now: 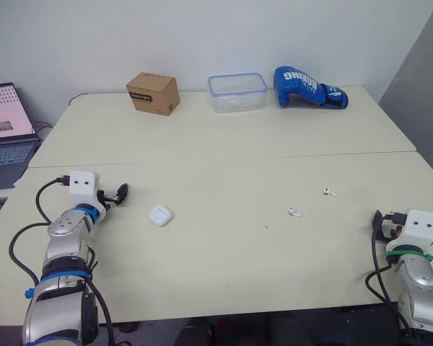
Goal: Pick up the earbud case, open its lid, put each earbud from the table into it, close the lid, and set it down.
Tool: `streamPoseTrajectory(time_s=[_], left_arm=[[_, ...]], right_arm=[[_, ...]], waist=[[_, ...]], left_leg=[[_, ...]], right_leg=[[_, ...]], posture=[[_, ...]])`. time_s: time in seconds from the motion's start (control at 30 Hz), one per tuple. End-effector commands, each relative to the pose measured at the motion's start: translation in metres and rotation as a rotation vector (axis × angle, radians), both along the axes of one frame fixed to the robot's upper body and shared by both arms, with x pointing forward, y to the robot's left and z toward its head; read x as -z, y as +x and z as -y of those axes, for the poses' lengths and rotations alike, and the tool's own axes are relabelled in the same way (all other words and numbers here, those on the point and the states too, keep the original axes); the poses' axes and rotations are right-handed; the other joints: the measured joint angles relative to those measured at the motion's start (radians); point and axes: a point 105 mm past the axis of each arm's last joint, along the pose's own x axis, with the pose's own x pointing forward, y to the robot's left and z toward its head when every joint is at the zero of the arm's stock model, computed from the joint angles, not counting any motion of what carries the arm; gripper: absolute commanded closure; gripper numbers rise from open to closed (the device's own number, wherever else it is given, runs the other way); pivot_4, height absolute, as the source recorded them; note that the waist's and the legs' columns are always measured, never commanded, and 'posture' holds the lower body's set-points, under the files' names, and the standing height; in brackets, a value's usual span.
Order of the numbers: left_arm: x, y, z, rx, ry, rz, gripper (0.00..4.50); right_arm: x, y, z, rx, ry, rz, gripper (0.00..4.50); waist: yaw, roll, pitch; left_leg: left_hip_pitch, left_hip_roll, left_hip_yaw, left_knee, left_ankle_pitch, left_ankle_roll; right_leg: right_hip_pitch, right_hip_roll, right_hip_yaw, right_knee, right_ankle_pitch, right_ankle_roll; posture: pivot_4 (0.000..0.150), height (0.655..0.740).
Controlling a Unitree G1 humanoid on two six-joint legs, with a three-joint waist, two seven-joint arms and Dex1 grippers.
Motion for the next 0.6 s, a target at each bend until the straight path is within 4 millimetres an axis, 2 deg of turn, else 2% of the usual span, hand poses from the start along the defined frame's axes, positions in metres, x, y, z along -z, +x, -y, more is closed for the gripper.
streamPoseTrajectory(time_s=[0.03, 0.6], left_arm=[[-0.0175, -0.0002, -0.0103, -0.013, 0.027, 0.037, 0.03], [-0.0207, -0.0030, -0.0035, 0.065, 0.051, 0.042, 0.03]], right_arm=[[-0.0102, -0.0035, 0.0078, 0.029, -0.021, 0.031, 0.00], [-0.0105, 0.0003, 0.0022, 0.004, -0.023, 0.028, 0.00]], waist=[[0.000, 0.000, 0.000], [-0.001, 0.000, 0.000]], left_leg=[[0.000, 0.000, 0.000, 0.000, 0.000, 0.000], [0.000, 0.000, 0.000, 0.000, 0.000, 0.000]], right_leg=[[0.000, 0.000, 0.000, 0.000, 0.000, 0.000], [0.000, 0.000, 0.000, 0.000, 0.000, 0.000]], posture=[[0.150, 0.7400], [0.150, 0.7400]])
